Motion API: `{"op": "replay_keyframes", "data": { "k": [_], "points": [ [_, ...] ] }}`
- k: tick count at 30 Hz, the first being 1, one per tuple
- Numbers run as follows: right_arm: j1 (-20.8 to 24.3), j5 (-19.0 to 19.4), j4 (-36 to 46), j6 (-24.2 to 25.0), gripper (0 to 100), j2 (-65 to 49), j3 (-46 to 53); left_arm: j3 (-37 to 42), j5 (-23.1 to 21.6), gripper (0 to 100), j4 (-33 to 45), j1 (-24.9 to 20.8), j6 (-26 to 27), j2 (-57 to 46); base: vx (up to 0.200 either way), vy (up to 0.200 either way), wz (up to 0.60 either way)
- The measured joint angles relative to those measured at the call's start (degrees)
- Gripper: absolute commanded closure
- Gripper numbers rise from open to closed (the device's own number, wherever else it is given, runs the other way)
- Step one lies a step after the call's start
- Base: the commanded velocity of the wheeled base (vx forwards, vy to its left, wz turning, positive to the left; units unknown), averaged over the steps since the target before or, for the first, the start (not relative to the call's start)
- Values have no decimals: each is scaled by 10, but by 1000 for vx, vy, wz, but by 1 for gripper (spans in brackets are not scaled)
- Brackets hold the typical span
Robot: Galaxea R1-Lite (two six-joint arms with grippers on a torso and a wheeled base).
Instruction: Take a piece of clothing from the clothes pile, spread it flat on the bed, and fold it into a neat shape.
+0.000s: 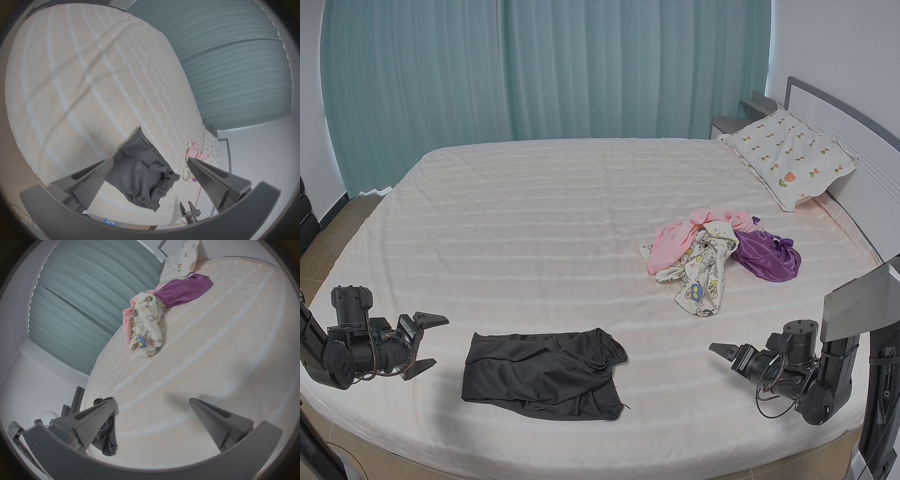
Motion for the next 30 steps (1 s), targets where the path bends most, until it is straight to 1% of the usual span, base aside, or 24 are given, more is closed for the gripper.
{"op": "replay_keyframes", "data": {
  "k": [3,7,8,11,14,17,22,26,30],
  "points": [
    [21,-18,0,-1,0,-6,-6,-9,-2,0,0,14,1,10,0,200,0],
    [64,-36,0,-8,0,-13,-21,-17,-2,0,0,25,1,25,0,200,0],
    [80,-41,6,-16,0,-15,-29,-19,-3,0,0,26,4,29,0,200,0],
    [110,-48,34,-41,0,-17,-52,-20,-11,0,1,29,15,37,0,200,0],
    [131,-54,75,-68,0,-18,-89,-19,-37,0,1,34,22,42,0,200,0],
    [149,-59,133,-100,0,-18,-133,-15,-65,0,2,40,27,44,0,0,0],
    [172,-64,212,-162,0,-17,-199,-6,-95,0,1,45,34,46,0,0,0],
    [186,-66,266,-223,0,-14,-243,3,-107,0,1,45,51,47,0,0,0],
    [193,-66,310,-256,0,-10,-279,11,-111,0,0,45,68,49,0,0,0]
  ]
}}
